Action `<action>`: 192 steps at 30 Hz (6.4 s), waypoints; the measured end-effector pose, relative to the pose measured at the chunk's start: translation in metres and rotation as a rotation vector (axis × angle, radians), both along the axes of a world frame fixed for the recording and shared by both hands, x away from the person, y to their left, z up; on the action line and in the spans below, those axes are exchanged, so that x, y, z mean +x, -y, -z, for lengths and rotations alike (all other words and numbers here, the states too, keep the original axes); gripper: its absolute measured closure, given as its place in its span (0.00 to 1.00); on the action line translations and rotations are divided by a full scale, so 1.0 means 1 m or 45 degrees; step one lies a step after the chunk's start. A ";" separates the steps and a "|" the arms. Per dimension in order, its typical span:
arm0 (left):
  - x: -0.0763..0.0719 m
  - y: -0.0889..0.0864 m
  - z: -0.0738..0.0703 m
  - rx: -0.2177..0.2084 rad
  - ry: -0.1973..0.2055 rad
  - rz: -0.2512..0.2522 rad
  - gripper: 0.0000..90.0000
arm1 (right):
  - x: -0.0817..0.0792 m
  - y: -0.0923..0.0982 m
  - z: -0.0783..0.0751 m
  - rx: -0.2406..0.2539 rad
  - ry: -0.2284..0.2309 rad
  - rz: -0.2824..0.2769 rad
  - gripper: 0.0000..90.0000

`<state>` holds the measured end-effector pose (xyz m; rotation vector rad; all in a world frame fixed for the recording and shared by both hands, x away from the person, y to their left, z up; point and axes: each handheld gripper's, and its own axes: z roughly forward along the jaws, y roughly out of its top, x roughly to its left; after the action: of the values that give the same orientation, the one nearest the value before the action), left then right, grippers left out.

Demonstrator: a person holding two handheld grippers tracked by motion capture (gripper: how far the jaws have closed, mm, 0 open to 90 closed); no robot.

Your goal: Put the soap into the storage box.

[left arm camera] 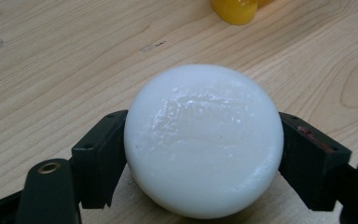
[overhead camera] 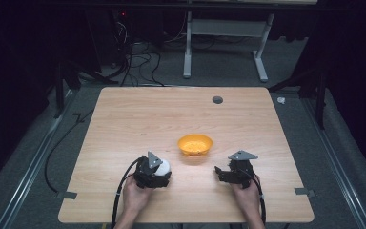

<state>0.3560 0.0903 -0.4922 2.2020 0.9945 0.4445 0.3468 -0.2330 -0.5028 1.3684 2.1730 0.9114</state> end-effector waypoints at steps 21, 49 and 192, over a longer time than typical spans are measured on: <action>-0.003 0.005 -0.028 -0.081 -0.008 0.104 0.26 | 0.000 0.000 0.000 0.004 -0.001 -0.001 0.26; 0.004 0.020 -0.063 -0.059 -0.047 0.202 0.26 | 0.000 0.000 0.000 -0.003 0.002 -0.004 0.25; 0.086 0.094 -0.065 -0.064 -0.017 0.120 0.25 | 0.000 -0.001 0.000 -0.011 0.002 -0.007 0.25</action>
<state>0.4419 -0.0041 -0.4271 2.1990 0.8954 0.3584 0.3470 -0.2323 -0.5029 1.3577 2.1787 0.9036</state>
